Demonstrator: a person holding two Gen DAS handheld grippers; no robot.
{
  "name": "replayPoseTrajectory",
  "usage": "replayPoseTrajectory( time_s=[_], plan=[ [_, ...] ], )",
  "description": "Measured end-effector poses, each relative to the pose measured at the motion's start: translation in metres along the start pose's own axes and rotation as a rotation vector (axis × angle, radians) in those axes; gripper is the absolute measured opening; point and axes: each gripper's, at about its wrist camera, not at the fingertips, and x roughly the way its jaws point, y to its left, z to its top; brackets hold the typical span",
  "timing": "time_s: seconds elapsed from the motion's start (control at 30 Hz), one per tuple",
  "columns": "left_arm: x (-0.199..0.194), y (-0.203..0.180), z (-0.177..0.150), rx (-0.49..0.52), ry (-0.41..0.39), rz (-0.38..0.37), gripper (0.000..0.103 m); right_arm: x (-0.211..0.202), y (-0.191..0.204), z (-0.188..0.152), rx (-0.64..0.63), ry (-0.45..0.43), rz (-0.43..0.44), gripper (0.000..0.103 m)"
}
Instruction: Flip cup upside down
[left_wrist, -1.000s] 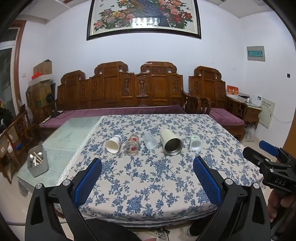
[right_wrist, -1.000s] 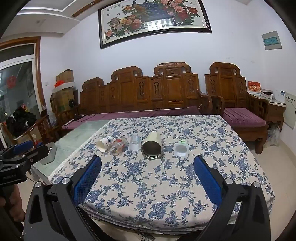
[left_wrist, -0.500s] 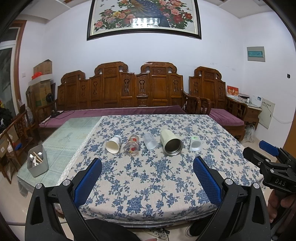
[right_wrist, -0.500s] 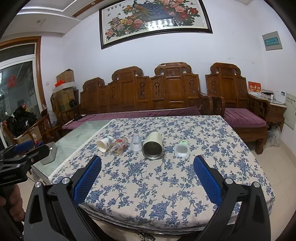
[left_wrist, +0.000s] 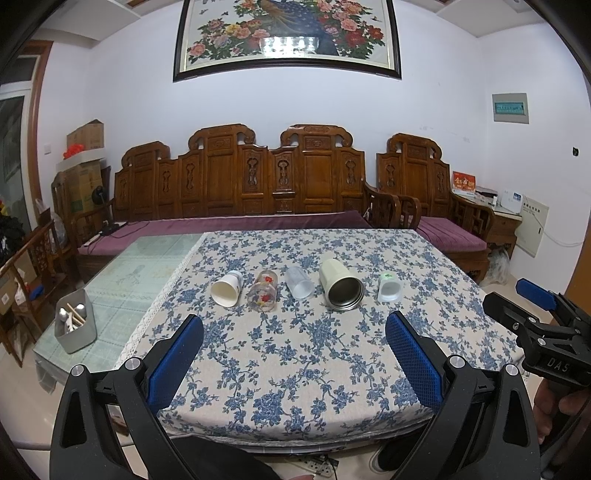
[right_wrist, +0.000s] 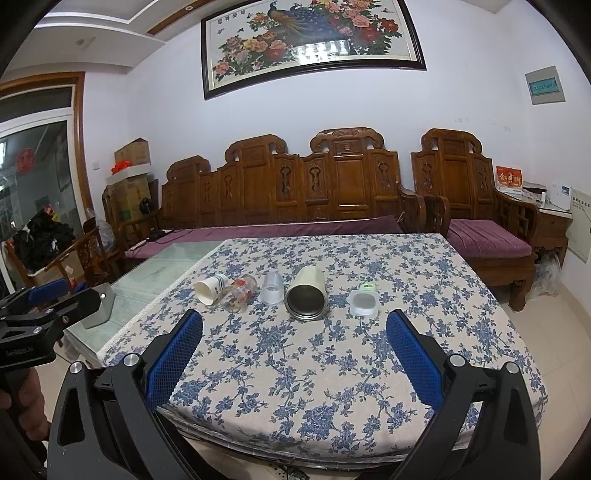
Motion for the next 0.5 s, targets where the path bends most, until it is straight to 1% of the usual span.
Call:
replayPoseTrajectory(
  time_s=[0.13, 0.5],
  plan=[
    [-0.0001, 0.0, 0.0, 0.001, 0.0, 0.0, 0.095, -0.0056, 0.0022, 0.0049, -0.004, -0.004, 0.006, 0.1],
    [0.0, -0.0001, -0.0001, 0.0, -0.002, 0.0, 0.095, -0.0072, 0.0035, 0.005, -0.011, -0.011, 0.005, 0.1]
  ],
)
